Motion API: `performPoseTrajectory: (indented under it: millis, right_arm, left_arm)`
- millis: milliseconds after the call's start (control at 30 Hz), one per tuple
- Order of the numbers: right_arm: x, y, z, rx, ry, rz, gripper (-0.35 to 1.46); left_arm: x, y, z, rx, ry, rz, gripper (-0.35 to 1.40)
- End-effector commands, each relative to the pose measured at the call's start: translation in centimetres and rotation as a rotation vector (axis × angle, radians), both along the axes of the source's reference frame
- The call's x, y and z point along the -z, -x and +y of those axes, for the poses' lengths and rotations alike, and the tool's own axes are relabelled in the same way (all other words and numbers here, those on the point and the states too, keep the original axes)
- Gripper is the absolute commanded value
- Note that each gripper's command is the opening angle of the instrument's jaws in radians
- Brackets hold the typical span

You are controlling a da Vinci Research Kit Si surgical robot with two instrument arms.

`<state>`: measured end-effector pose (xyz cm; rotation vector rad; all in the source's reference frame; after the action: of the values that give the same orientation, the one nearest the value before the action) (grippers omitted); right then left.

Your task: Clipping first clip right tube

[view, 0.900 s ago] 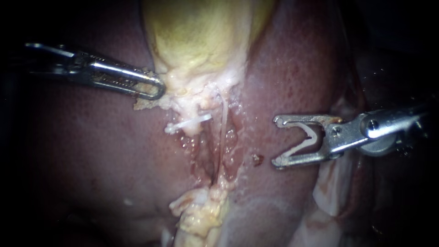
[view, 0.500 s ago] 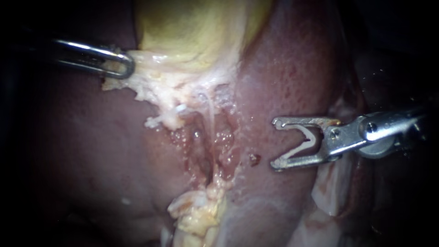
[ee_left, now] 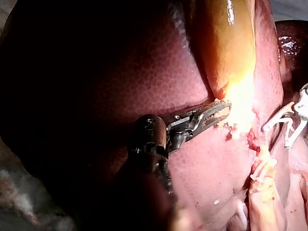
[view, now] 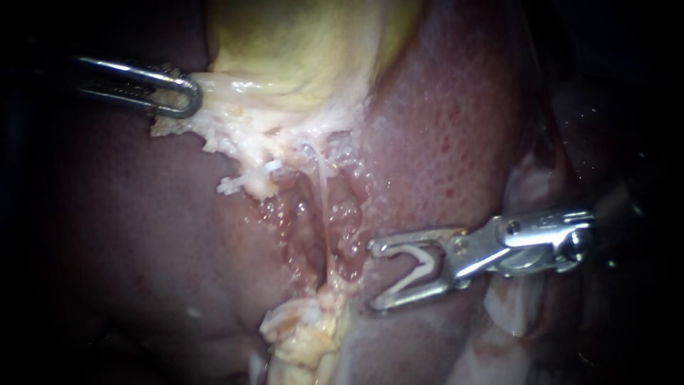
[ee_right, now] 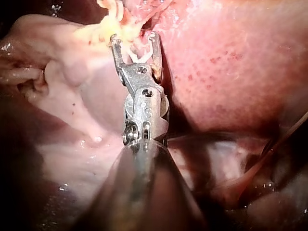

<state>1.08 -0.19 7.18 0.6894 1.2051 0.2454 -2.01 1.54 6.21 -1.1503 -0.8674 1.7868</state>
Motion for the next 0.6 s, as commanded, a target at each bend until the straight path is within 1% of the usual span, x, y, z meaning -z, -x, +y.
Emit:
performPoseTrajectory:
  millis: [33, 100, 167, 333, 467, 533, 600]
  right_arm:
    - [-0.04, -0.04, 0.02, -0.011, -0.01, 0.007, 0.47]
    - [-0.11, -0.13, 0.06, -0.028, -0.029, 0.02, 0.48]
    - [-0.17, -0.21, 0.08, -0.036, -0.039, 0.027, 0.48]
    - [-0.26, -0.41, 0.06, -0.063, -0.071, 0.037, 0.48]
    - [-0.26, -0.55, 0.01, -0.096, -0.111, 0.079, 0.49]
    - [-0.22, -0.59, -0.02, -0.115, -0.129, 0.109, 0.5]
    - [-0.15, -0.61, -0.07, -0.124, -0.152, 0.134, 0.5]
  left_arm:
    - [0.0, 0.0, 0.0, 0.0, 0.0, 0.0, -0.35]
    - [0.0, 0.0, 0.0, 0.0, 0.0, 0.0, -0.35]
    - [0.0, 0.0, 0.0, 0.0, 0.0, 0.001, -0.35]
    - [0.01, 0.01, 0.0, 0.001, 0.0, 0.001, -0.35]
    - [0.01, 0.01, 0.0, 0.001, 0.0, 0.001, -0.35]
    - [0.01, 0.01, -0.01, 0.001, 0.0, 0.001, -0.35]
    - [0.01, 0.01, -0.01, 0.001, 0.0, 0.001, -0.35]
